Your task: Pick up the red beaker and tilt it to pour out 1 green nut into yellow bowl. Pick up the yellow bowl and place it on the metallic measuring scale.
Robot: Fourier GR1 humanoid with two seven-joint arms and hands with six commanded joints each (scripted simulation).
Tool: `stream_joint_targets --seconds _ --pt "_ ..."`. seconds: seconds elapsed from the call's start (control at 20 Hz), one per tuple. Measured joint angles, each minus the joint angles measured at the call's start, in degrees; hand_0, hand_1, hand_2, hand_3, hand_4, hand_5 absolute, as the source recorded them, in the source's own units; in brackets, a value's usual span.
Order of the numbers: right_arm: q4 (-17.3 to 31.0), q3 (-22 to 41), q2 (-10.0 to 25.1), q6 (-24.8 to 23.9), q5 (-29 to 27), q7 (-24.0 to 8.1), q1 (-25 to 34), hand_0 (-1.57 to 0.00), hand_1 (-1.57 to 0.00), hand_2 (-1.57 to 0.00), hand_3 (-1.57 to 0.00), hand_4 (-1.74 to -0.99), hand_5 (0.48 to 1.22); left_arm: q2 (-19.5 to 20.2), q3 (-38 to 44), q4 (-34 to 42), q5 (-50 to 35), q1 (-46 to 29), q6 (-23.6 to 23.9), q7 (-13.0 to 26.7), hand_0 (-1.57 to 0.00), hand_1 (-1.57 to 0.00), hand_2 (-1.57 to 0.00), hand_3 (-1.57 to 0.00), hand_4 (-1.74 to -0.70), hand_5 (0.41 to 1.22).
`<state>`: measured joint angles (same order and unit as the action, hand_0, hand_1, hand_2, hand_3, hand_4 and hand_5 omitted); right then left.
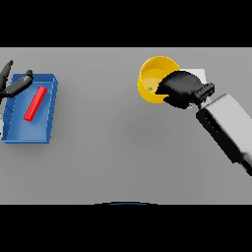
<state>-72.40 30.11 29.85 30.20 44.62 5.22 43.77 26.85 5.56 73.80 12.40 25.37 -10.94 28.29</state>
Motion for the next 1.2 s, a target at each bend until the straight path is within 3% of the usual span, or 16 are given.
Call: stream_joint_targets --seconds 0.25,0.5,0.7,0.85,1.2 --pt "8.7 -2.3 2.0 -5.7 1.0 2.4 2.4 -1.57 -1.57 -1.55 -1.16 -1.741 1.221 -0.4 0.0 0.9 -0.2 0.1 0.2 2.6 0.00 0.00 0.00 0.00 -0.85 0.754" --pt "18.3 -3.9 1.3 -10.2 1.6 2.5 4.1 -1.57 -1.57 -1.53 -1.16 -1.741 1.221 -0.3 0.5 1.9 -0.6 -0.6 0.5 3.8 0.00 0.00 0.00 0.00 -0.86 0.768" --pt "25.8 -4.6 0.6 -13.5 1.9 4.3 5.2 -1.57 -1.57 -1.45 -1.24 -1.741 1.221 -0.2 0.0 1.8 0.1 -0.1 0.5 5.0 0.00 0.00 0.00 0.00 -0.86 0.789" --pt "30.0 -4.9 -0.4 -14.7 1.8 5.9 6.1 -1.57 -1.57 -1.40 -1.34 -1.741 1.221 -0.6 -0.3 1.7 0.4 0.1 0.8 4.7 0.00 0.00 0.00 0.00 -0.86 0.804" --pt "36.8 -5.2 -2.1 -16.6 2.1 5.9 7.2 -1.57 -1.57 -1.38 -1.42 -1.741 1.221 -0.7 -0.4 2.3 -0.1 -0.8 0.2 4.6 0.00 0.00 0.00 0.00 -0.84 0.788"
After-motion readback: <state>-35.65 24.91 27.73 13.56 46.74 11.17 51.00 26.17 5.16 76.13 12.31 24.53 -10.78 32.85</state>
